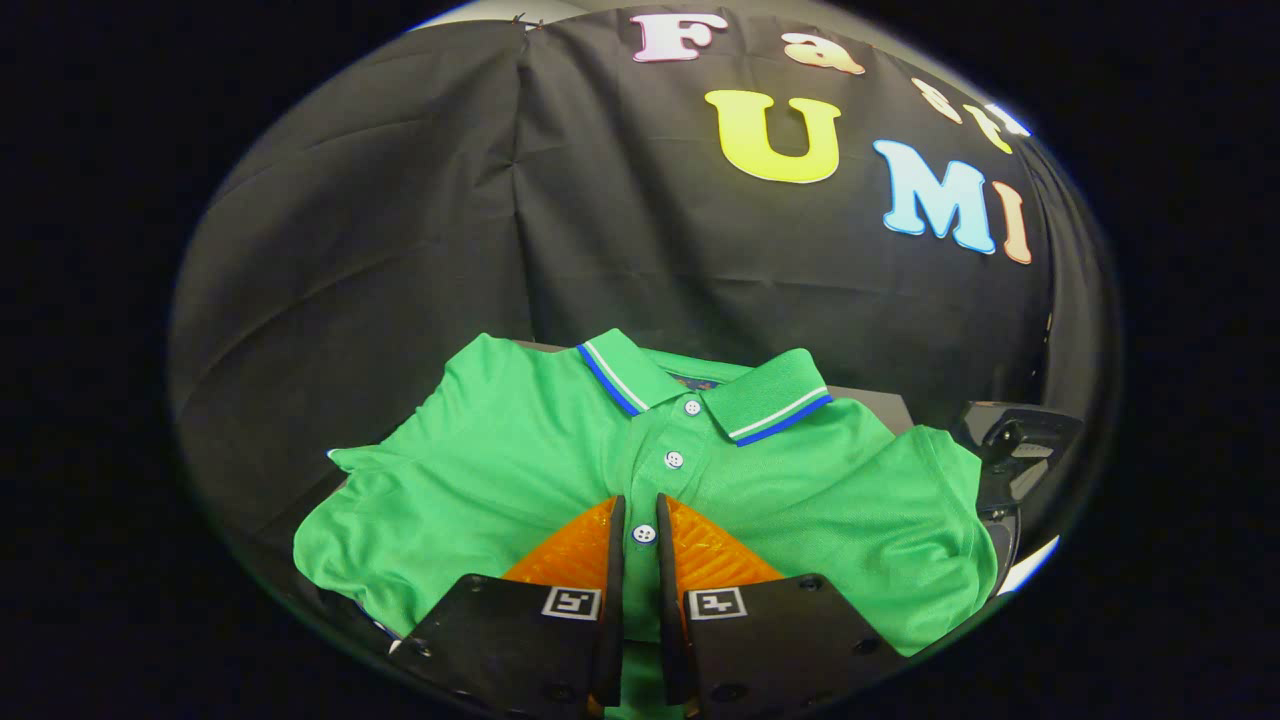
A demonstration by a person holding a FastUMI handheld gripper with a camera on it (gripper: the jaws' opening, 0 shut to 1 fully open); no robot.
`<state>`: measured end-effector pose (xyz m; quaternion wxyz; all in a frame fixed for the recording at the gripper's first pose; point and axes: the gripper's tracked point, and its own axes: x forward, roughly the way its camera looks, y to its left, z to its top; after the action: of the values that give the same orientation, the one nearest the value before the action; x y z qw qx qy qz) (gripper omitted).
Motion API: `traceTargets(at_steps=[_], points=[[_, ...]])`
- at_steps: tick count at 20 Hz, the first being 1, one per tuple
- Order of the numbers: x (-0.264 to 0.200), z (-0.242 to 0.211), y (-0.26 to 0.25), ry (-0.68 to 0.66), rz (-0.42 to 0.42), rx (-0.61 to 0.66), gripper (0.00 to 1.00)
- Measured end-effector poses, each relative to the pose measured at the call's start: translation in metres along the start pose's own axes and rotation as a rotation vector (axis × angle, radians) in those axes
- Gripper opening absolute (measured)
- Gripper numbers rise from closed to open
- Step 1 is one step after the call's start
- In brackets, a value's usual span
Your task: Put the clothes into the washing machine and then close the washing machine lid.
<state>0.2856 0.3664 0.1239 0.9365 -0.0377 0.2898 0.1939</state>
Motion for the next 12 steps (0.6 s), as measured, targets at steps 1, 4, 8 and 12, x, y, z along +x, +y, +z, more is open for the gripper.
traceTargets(at_steps=[1, 4, 8, 12], points=[[-0.002, 0.001, -0.001, 0.002, 0.008, -0.009, 0.18], [-0.008, 0.012, -0.001, -0.055, 0.017, -0.028, 0.18], [-0.028, 0.036, 0.004, -0.122, 0.024, -0.031, 0.18], [-0.061, 0.072, 0.007, -0.188, 0.037, -0.017, 0.18]])
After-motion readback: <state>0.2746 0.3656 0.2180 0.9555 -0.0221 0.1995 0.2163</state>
